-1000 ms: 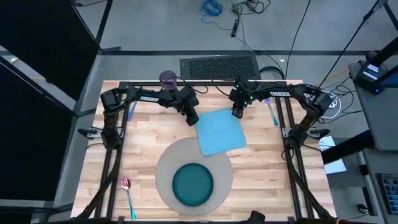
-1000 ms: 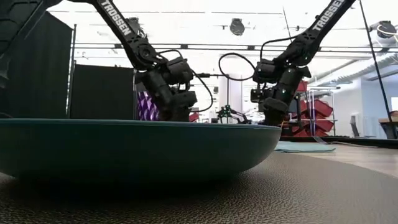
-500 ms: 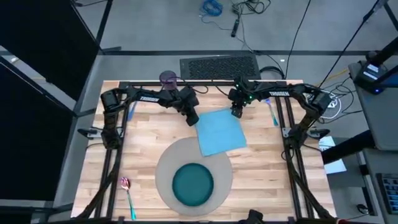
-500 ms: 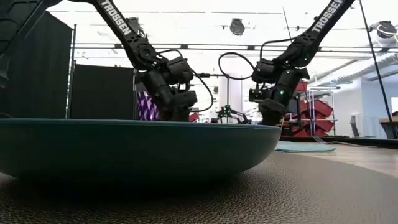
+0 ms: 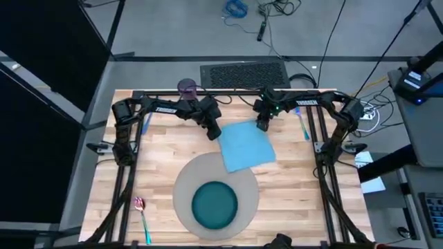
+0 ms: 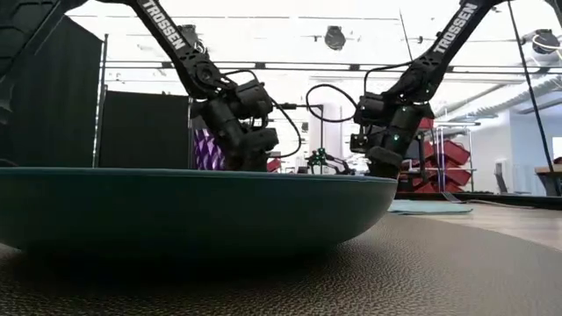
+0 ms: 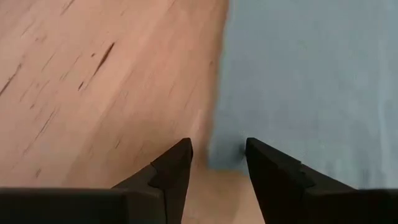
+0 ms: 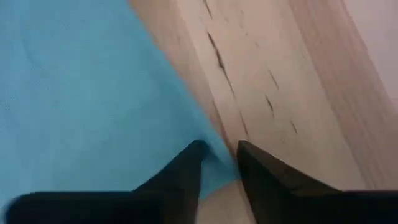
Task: Set table place
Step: Fold the blue table napkin
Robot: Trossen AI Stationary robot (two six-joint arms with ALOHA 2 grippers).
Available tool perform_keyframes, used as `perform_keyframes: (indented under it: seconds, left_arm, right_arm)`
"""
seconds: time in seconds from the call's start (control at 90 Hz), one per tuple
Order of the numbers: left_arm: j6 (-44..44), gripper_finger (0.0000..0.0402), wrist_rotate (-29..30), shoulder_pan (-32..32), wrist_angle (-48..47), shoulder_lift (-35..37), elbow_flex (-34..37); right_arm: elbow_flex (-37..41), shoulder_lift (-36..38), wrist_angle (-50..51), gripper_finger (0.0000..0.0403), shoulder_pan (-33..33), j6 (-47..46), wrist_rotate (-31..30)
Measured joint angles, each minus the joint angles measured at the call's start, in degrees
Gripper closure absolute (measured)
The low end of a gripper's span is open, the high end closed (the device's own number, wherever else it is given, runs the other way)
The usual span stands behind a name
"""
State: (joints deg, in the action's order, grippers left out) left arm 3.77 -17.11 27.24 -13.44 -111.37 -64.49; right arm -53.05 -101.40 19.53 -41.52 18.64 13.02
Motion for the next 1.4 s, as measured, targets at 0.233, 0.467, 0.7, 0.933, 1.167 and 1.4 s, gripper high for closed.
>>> perform_keyframes:
  seconds: [0.233,0.467,0.7,0.933,1.167,1.4]
  left_arm:
    - [-0.01,0.0378,1.56,0.00,0.66,-0.08,0.09]
    - [-0.07,0.0400,3.41,-0.70,2.04,0.60,0.17]
    - [-1.37,0.0401,9.68,-1.29,0.27,9.48,0.17]
    - [-1.83,0.0401,11.37,-1.51,-2.64,21.92,0.15]
    - [-2.73,0.0401,14.43,-1.55,-6.19,30.16,0.13]
    - [-2.78,0.0401,15.55,-1.51,-4.00,34.10,0.10]
  right_arm:
    - [-4.84,-0.31,3.63,0.0401,0.87,-0.95,0.24]
    - [-11.32,-0.26,13.64,0.0402,3.21,-1.47,0.30]
    - [-19.83,-0.18,26.48,0.0403,5.18,-1.39,-1.98]
    - [-29.59,0.49,37.52,0.0403,6.79,-1.24,-3.01]
    - [-36.33,7.55,40.75,0.0403,8.00,-2.57,-2.77]
    - [-39.23,14.20,39.80,0.0403,8.28,-3.63,-2.76]
